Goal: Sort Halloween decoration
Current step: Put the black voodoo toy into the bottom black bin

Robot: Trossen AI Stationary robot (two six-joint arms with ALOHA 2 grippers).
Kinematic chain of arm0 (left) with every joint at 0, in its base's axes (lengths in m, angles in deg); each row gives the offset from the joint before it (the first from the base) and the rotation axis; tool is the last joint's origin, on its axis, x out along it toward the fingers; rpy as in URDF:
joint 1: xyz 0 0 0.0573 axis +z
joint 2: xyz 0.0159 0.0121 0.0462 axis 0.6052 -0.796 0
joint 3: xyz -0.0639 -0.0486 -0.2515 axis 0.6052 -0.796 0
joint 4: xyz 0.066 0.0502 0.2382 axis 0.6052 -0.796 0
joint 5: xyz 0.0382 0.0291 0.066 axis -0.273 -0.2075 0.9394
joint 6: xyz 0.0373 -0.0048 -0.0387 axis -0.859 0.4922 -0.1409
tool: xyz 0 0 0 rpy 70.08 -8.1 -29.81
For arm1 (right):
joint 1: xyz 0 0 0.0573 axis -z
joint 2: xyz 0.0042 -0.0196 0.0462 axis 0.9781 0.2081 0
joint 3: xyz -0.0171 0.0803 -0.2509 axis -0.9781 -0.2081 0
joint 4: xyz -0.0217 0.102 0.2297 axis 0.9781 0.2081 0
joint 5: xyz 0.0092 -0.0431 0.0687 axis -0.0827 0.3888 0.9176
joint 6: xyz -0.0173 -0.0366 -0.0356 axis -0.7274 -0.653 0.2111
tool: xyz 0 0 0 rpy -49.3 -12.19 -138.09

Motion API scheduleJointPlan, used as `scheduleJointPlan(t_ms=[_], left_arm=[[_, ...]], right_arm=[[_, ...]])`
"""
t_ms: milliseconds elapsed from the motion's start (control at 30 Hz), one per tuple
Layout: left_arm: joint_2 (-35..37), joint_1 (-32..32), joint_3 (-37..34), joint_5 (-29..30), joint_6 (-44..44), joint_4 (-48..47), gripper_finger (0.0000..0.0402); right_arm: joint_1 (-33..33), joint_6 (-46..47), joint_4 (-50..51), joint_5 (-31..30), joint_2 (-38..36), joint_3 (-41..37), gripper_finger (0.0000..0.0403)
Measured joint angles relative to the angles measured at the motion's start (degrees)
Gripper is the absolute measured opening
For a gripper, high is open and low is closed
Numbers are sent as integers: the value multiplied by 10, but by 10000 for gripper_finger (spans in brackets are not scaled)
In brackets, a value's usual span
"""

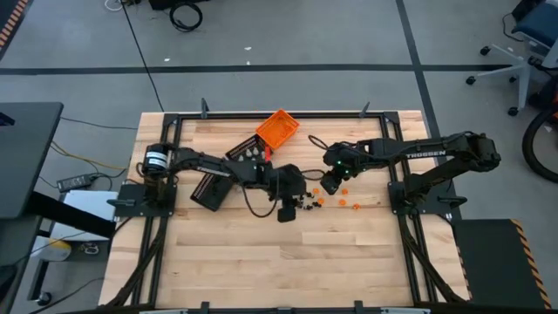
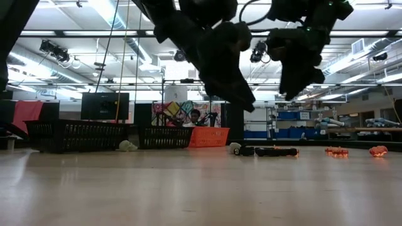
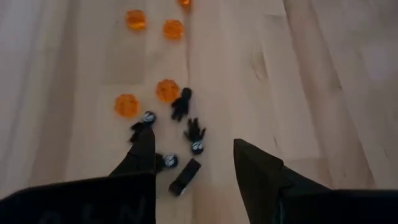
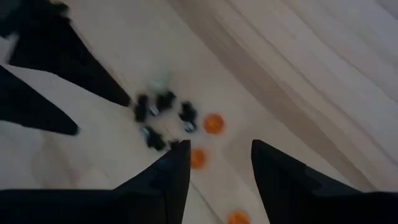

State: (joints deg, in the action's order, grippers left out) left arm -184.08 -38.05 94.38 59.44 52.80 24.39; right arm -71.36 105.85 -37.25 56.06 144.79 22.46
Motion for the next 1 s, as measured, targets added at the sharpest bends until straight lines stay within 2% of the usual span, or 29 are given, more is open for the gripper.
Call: scheduleJointPlan(t_ms=[267,600,733,1000], left_arm=[[-25,-24,0,-2,-120,2,117],[-66,-9,-1,-29,-126,-6,117],[-83,-12,-1,-27,-154,1,117],[-99,-16,2,-22,-138,8,116]], right_arm=[[-3,-9,16,0,0,0,173],[-3,-3,-16,-2,0,0,173],[-3,2,-19,0,0,0,173],[-3,14,-21,4,0,0,173]])
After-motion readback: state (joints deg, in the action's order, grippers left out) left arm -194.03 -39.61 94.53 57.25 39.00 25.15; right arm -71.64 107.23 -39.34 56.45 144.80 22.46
